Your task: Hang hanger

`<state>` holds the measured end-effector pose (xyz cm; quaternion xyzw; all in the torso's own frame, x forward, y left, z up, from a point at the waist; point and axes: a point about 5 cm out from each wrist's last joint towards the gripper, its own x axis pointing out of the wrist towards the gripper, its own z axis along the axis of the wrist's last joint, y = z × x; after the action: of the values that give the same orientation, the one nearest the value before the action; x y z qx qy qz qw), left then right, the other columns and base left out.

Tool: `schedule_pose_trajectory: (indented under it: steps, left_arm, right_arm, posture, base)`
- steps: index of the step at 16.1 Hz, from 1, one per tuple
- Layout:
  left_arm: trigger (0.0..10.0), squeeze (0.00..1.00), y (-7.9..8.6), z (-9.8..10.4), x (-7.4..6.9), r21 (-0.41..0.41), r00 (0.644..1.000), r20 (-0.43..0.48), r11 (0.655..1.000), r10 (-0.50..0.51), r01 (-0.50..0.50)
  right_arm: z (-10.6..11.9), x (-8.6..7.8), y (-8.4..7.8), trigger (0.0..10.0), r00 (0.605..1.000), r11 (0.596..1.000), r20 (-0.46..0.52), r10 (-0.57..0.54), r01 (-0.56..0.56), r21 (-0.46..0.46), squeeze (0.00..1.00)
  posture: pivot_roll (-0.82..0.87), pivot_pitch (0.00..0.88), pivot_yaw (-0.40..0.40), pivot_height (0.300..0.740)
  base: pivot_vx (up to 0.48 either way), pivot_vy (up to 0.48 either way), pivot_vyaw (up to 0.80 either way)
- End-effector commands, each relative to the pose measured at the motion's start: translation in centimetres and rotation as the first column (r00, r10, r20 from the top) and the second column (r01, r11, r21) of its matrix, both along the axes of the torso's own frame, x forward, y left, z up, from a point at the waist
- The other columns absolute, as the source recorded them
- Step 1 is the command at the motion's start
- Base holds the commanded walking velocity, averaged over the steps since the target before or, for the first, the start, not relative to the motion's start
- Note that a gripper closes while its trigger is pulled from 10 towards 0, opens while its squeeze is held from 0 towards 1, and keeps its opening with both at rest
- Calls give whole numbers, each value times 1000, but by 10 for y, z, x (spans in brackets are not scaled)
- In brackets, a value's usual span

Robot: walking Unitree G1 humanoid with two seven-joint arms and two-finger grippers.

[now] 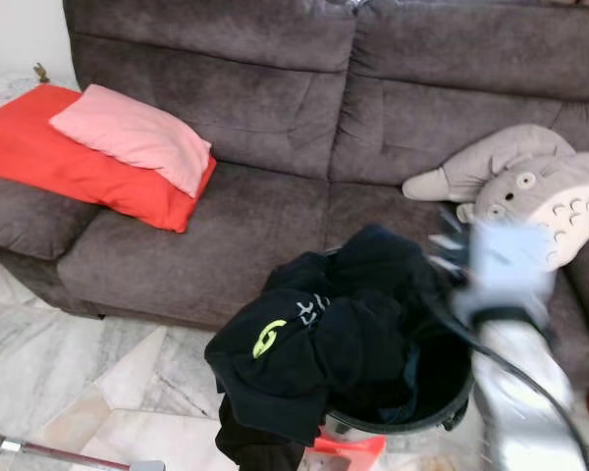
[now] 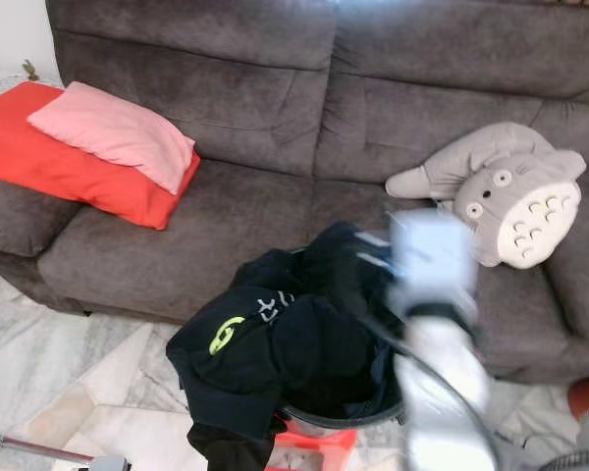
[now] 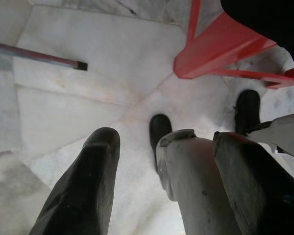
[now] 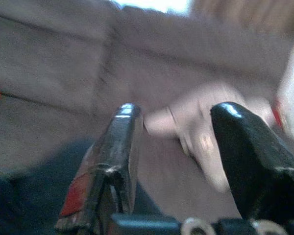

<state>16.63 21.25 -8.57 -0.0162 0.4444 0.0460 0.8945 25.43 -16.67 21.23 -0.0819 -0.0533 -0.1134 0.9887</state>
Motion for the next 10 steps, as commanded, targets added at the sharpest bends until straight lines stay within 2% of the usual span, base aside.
schedule_pose_trajectory:
  steps: [1, 4, 7, 9, 10]
  left_arm:
    - [10000, 0, -3, -3, -4, 2, 999, -33, 1000, -5, 5]
    - [10000, 0, 5, 2, 4, 17, 1000, -5, 1000, 1, -1]
    - [10000, 0, 27, 8, 5, 35, 1000, 1, 999, 6, -6]
    - [10000, 0, 46, 11, -1, 56, 1000, -11, 998, 18, -17]
    - [10000, 0, 51, 11, -5, 60, 1000, -19, 998, 24, -23]
  right_arm:
    - [4, -5, 2, 10000, 999, 997, 46, -5, 1, 79, 0]
    - [4, -10, 6, 10000, 995, 992, 95, -26, 13, 129, 0]
    - [-1, -10, 8, 10000, 994, 985, 103, -46, 28, 169, 0]
    - [-3, -9, 11, 10000, 994, 985, 103, -28, 10, 171, 0]
    - [-3, -8, 10, 10000, 994, 986, 108, -23, 4, 169, 0]
  posture:
    - [-140, 178, -36, 740]
    - [-117, 166, -24, 740]
    - [-120, 146, -4, 740]
    - [-120, 131, -2, 740]
    - [-120, 130, -1, 740]
  base:
    - [0, 0, 0]
    - [0, 0, 0]
    - [0, 0, 0]
    - [0, 422, 0]
    - [0, 480, 0]
